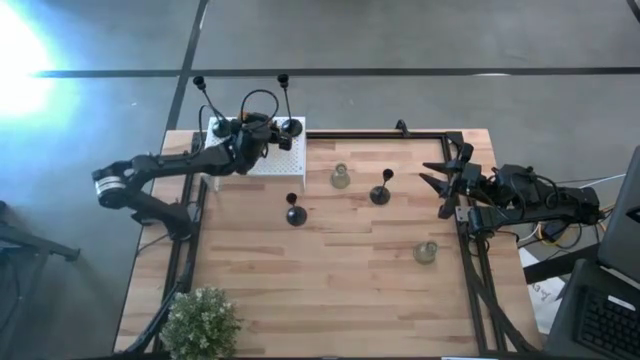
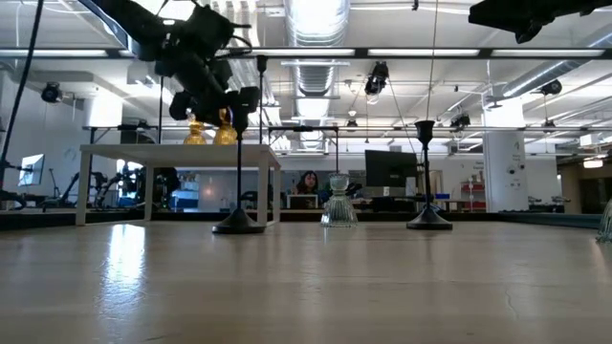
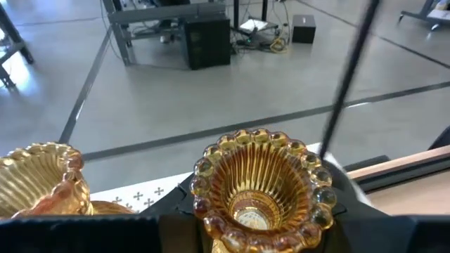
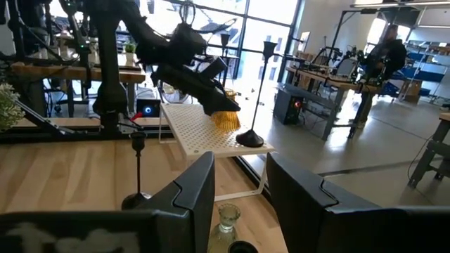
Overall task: Pick & Place candle stick holders
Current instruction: Put the orange candle holder on the shelf
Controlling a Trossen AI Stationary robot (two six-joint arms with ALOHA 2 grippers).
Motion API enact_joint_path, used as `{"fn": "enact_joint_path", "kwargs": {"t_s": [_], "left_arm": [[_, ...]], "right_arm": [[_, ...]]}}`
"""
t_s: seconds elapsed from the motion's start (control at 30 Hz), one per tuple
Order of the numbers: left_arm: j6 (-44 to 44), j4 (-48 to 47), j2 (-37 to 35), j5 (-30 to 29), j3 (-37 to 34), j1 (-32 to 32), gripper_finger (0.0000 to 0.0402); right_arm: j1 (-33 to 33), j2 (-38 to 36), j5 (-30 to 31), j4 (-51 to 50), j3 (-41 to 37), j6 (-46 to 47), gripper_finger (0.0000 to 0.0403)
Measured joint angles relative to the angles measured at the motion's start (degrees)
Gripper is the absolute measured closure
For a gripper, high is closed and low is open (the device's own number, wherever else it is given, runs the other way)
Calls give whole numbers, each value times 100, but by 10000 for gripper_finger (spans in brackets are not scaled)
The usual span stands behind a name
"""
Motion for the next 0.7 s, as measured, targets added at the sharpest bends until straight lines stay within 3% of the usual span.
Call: {"fn": "enact_joint_path", "kwargs": {"t_s": [0.7], "left_arm": [[-54, 34, 122, 255, 0, 488, 273]], "right_arm": [[0, 0, 0, -16, 0, -10, 284]]}}
